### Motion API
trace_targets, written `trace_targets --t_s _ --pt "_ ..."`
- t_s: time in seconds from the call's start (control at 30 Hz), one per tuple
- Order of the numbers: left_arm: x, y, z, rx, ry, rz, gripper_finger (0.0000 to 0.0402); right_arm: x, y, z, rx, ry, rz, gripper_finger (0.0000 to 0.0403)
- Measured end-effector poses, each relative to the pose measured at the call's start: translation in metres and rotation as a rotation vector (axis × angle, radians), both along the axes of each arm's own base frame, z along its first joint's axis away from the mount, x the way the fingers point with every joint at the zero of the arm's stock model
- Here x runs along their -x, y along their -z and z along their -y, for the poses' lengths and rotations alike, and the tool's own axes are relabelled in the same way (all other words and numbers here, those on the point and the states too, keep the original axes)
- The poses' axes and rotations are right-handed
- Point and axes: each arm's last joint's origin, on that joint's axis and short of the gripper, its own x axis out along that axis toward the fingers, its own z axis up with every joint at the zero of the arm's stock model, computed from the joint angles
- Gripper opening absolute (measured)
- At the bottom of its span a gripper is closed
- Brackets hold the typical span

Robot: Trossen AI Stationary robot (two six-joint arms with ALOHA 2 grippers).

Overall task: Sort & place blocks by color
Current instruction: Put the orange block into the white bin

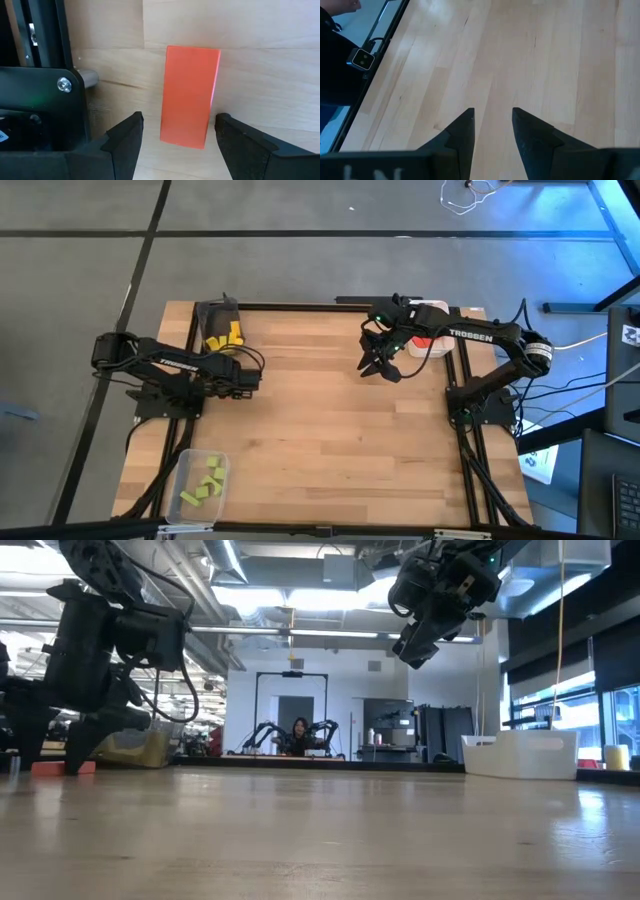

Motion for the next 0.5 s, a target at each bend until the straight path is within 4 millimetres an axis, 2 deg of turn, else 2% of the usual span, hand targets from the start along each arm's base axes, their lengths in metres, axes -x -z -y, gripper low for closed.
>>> trace_targets --t_s 0.23,0.5 --pt "-0.0007 0.0003 -0.0001 0.003 0.022 0.005 0.0235 0.0000 0.0000 0.0001 0.000 0.000 0.000 0.0133" --pt "-0.0023 0.0008 -0.0002 0.011 0.041 0.020 0.0204 0.0000 0.0000 0.0000 0.000 0.000 0.000 0.0133"
